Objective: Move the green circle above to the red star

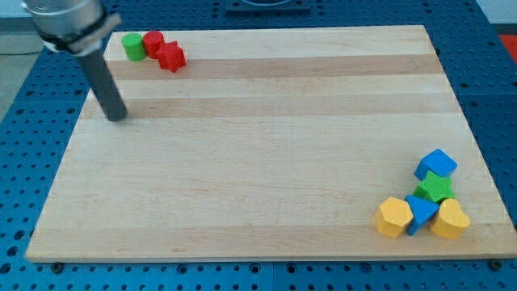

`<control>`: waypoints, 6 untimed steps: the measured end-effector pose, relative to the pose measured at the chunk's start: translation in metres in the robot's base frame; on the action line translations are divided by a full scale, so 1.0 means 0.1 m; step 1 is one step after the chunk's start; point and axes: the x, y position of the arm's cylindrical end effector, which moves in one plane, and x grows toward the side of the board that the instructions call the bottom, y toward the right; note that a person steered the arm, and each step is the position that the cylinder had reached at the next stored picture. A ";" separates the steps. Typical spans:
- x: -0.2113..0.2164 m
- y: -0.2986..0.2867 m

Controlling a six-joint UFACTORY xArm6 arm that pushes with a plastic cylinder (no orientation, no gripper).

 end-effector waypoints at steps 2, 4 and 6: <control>-1.26 -0.34; -1.48 -0.08; -1.43 0.57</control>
